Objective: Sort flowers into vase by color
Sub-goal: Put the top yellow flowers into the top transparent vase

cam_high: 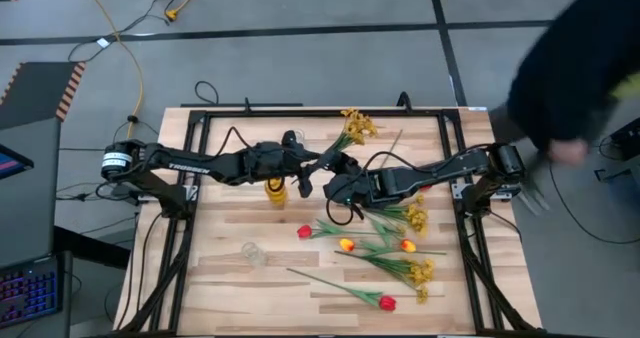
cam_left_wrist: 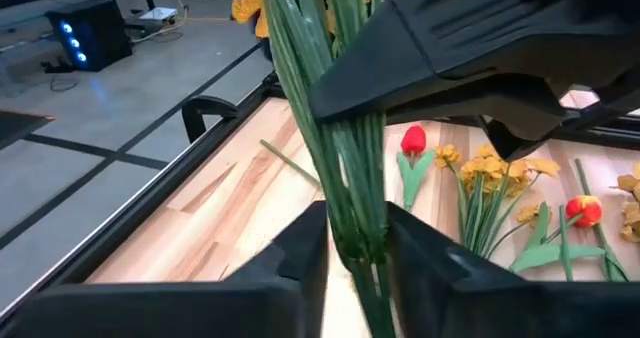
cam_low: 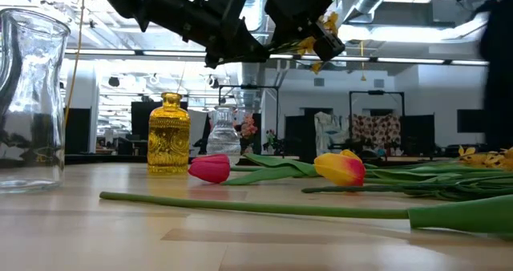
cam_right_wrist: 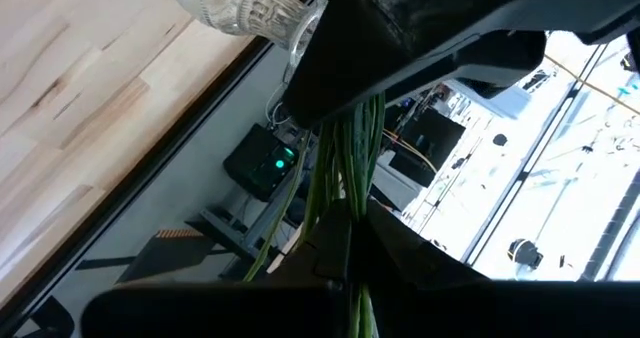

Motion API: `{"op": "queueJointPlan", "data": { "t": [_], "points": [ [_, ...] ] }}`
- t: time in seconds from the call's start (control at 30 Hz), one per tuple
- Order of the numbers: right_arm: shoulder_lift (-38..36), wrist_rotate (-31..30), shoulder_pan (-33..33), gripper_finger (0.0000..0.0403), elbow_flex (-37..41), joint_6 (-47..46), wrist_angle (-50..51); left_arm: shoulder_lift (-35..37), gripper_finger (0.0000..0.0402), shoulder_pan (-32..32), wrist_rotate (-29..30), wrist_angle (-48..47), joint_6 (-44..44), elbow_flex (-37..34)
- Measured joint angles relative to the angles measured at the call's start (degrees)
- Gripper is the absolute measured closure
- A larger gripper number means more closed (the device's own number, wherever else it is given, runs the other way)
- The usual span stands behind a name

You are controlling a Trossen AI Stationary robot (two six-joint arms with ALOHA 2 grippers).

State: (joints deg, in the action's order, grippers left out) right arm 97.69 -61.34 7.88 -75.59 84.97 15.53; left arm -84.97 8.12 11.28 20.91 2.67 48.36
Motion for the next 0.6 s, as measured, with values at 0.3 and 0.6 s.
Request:
{"op": "queueJointPlan", "data": {
  "t": [0.3,0.6],
  "points": [
    [0.0,-0.02,-0.17,0.034,0.0,-2.43,-0.91,0.0,0.038,0.02,-0.03,0.02,0.13,0.0],
    [0.0,-0.04,-0.13,0.0244,0.0,-8.48,-1.23,0.0,0.0384,0.02,0.15,-0.06,0.12,-0.02]
  ]
}}
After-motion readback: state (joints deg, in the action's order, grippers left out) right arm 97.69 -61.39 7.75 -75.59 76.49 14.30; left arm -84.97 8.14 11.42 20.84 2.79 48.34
